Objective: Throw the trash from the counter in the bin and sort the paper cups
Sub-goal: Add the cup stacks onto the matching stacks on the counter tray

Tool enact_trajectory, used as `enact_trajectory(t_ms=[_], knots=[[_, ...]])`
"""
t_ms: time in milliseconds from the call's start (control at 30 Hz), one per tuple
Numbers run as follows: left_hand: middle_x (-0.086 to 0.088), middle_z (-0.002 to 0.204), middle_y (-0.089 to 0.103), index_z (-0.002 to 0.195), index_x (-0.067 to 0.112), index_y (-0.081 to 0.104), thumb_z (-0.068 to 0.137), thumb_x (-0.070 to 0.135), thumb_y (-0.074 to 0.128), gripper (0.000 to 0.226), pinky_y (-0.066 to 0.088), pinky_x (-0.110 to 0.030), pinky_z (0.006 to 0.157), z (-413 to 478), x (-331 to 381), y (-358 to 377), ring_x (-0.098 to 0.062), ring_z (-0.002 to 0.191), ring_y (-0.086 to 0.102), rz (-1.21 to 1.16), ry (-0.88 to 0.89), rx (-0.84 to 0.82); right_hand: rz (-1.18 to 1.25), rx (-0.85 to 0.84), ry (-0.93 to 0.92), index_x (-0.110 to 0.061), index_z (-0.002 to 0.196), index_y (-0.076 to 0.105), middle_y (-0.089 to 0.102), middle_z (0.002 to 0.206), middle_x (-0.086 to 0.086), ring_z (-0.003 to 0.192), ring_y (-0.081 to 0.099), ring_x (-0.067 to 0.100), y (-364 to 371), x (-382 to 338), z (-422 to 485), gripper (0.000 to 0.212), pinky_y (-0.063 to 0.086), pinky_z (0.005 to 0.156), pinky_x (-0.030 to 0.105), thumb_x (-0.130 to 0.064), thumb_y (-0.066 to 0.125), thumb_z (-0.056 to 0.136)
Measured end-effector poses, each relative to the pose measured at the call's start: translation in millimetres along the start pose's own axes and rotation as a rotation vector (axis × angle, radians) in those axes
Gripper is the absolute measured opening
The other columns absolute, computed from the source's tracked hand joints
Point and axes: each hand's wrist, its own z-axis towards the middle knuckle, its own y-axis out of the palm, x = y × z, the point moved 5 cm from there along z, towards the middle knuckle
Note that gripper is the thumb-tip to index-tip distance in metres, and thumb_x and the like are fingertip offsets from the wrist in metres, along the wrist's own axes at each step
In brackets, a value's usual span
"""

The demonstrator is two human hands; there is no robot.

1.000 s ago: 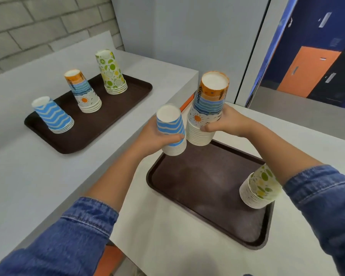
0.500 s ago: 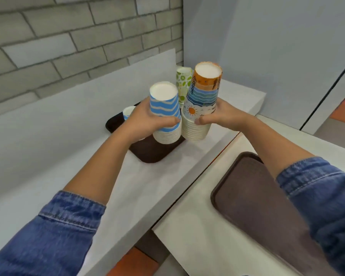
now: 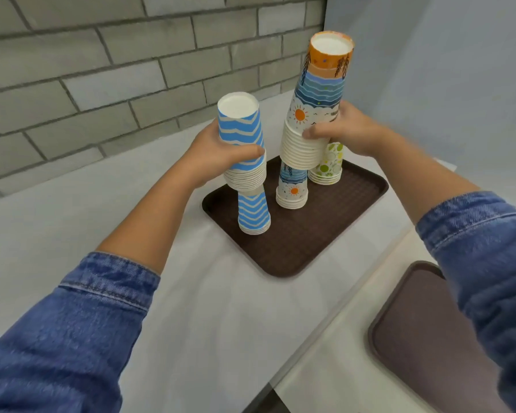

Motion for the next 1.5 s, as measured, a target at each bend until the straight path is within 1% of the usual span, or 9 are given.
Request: enact_trajectory(t_ms=[100, 233, 333, 467, 633, 833, 1033, 1233, 1500], knots=[[0.011, 0.105, 0.070, 0.111, 0.025, 0.062, 0.056, 0.041, 0.077, 0.059, 0.054, -0.037, 0.089, 10, -12, -4, -0.008, 0.097, 0.067, -0.022, -0.029, 0.019, -0.020, -0.006, 0.002, -0.022, 0.127, 0.049, 0.067, 0.110, -0.016, 0.098, 0.064, -0.001, -8, -5, 24, 0.061, 0.052, 0.069, 0.018, -0.021, 0.077, 0.073], [0.009, 0.104, 0.070, 0.110, 0.023, 0.062, 0.058, 0.038, 0.077, 0.056, 0.054, -0.035, 0.085, 15, -30, 0, -0.009, 0.096, 0.067, -0.037, -0.083, 0.023, -0.048, -0.052, 0.017, -0.022, 0.131, 0.045, 0.064, 0.120, -0.006, 0.107, 0.061, 0.012, -12, 1, 50, 0.075, 0.052, 0.077, 0.029, -0.032, 0.077, 0.064], [0.011, 0.101, 0.071, 0.108, 0.023, 0.062, 0.059, 0.037, 0.077, 0.054, 0.053, -0.030, 0.079, 18, -41, 4, -0.006, 0.092, 0.068, -0.054, -0.113, 0.025, -0.065, -0.083, 0.017, -0.022, 0.130, 0.047, 0.065, 0.119, -0.006, 0.107, 0.062, 0.013, -12, 11, 61, 0.077, 0.053, 0.084, 0.034, -0.037, 0.078, 0.061], [0.011, 0.101, 0.071, 0.108, 0.025, 0.063, 0.057, 0.040, 0.078, 0.055, 0.055, -0.031, 0.081, 23, -51, 10, -0.008, 0.094, 0.068, -0.051, -0.144, 0.023, -0.077, -0.122, 0.044, -0.024, 0.129, 0.048, 0.064, 0.120, -0.006, 0.110, 0.061, 0.016, -11, 27, 68, 0.076, 0.051, 0.086, 0.038, -0.039, 0.077, 0.061], [0.011, 0.100, 0.071, 0.104, 0.027, 0.064, 0.059, 0.037, 0.079, 0.049, 0.054, -0.030, 0.080, 27, -61, 22, -0.008, 0.093, 0.068, -0.039, -0.169, 0.010, -0.076, -0.197, 0.097, -0.028, 0.126, 0.051, 0.064, 0.118, -0.011, 0.105, 0.060, 0.007, 3, 49, 70, 0.053, 0.049, 0.076, 0.028, -0.022, 0.073, 0.078], [0.013, 0.100, 0.070, 0.102, 0.031, 0.063, 0.064, 0.035, 0.079, 0.042, 0.055, -0.031, 0.080, 28, -86, 36, -0.008, 0.092, 0.067, -0.013, -0.218, -0.025, -0.081, -0.243, 0.175, -0.035, 0.118, 0.054, 0.064, 0.114, -0.015, 0.105, 0.058, 0.007, 18, 86, 71, 0.046, 0.050, 0.077, 0.028, -0.023, 0.073, 0.078], [0.013, 0.101, 0.069, 0.103, 0.031, 0.062, 0.058, 0.042, 0.078, 0.049, 0.053, -0.032, 0.082, 23, -119, 49, -0.008, 0.094, 0.066, -0.035, -0.294, -0.024, -0.059, -0.267, 0.235, -0.040, 0.114, 0.055, 0.063, 0.118, -0.012, 0.111, 0.057, 0.013, 27, 119, 71, 0.051, 0.049, 0.088, 0.036, -0.032, 0.077, 0.069], [0.013, 0.105, 0.068, 0.104, 0.035, 0.059, 0.055, 0.050, 0.077, 0.055, 0.054, -0.034, 0.085, 23, -131, 54, -0.009, 0.098, 0.065, -0.029, -0.309, -0.031, -0.018, -0.284, 0.261, -0.047, 0.105, 0.055, 0.064, 0.112, -0.019, 0.107, 0.057, 0.005, 32, 132, 68, 0.043, 0.046, 0.080, 0.027, -0.031, 0.078, 0.071], [0.012, 0.108, 0.067, 0.108, 0.033, 0.058, 0.065, 0.041, 0.079, 0.048, 0.054, -0.031, 0.084, 26, -134, 56, -0.009, 0.099, 0.064, -0.041, -0.295, -0.073, -0.018, -0.325, 0.275, -0.044, 0.111, 0.052, 0.064, 0.111, -0.020, 0.105, 0.057, 0.003, 34, 133, 71, 0.046, 0.047, 0.073, 0.022, -0.028, 0.076, 0.075]])
